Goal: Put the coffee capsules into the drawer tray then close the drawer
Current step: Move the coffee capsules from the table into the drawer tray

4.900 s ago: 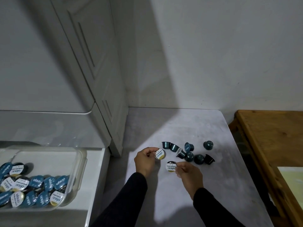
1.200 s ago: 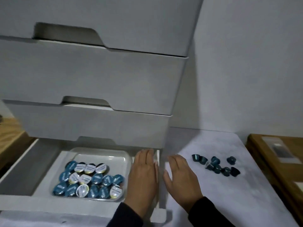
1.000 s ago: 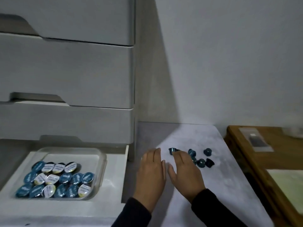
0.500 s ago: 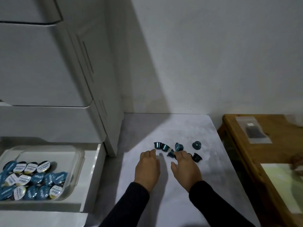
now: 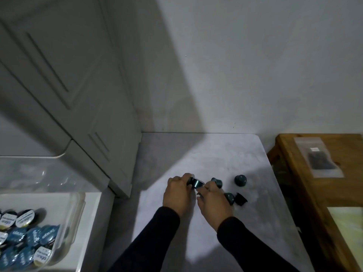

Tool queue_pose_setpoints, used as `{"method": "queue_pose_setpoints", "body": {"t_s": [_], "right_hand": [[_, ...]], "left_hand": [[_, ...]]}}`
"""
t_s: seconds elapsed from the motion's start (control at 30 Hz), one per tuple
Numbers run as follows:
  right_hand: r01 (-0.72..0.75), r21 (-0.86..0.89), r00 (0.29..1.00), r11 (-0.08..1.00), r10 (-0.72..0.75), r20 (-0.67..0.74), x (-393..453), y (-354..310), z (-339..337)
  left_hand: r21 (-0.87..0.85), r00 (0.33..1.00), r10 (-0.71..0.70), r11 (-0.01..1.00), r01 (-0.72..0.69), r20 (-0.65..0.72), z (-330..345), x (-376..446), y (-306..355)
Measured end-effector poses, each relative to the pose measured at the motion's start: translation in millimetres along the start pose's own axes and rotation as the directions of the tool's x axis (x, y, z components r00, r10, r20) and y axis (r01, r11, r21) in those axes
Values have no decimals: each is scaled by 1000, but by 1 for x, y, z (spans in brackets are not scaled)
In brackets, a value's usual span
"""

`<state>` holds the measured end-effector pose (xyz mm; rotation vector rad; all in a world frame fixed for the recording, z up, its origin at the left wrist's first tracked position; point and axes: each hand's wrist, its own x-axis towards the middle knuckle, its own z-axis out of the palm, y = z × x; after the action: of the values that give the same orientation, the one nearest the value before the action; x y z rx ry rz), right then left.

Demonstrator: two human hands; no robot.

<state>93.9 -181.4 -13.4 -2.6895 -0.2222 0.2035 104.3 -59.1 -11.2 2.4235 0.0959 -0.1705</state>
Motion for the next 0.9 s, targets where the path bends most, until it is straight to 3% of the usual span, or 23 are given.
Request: {"method": "queue_pose_setpoints", "body": {"t_s": [0.1, 0.23, 0.47, 0.63, 0.73, 0.9], "right_hand": [[-22, 5, 1000, 1000, 22, -8, 0, 1, 3], [-53, 108, 995, 993, 61, -73, -9, -1, 10], [-143, 325, 980, 935, 180, -85, -23, 4, 20], [-210, 403, 971, 891, 238, -20, -24, 4, 24], [-244, 422, 955, 873, 291, -49, -25, 6, 22], [-372, 584, 899, 722, 436, 34, -29, 9, 14]], "left_hand": [[-53, 1000, -23, 998, 24, 11, 3, 2, -7], [-210, 996, -42, 978, 23, -85, 0, -5, -10], [-415, 956, -253, 893, 172, -148, 9, -20, -23], [-562, 911, -390, 788, 254, -134, 10, -23, -24], [-603, 903, -413, 752, 264, -120, 8, -24, -25], [-676, 891, -441, 690, 259, -110, -2, -30, -22]]}}
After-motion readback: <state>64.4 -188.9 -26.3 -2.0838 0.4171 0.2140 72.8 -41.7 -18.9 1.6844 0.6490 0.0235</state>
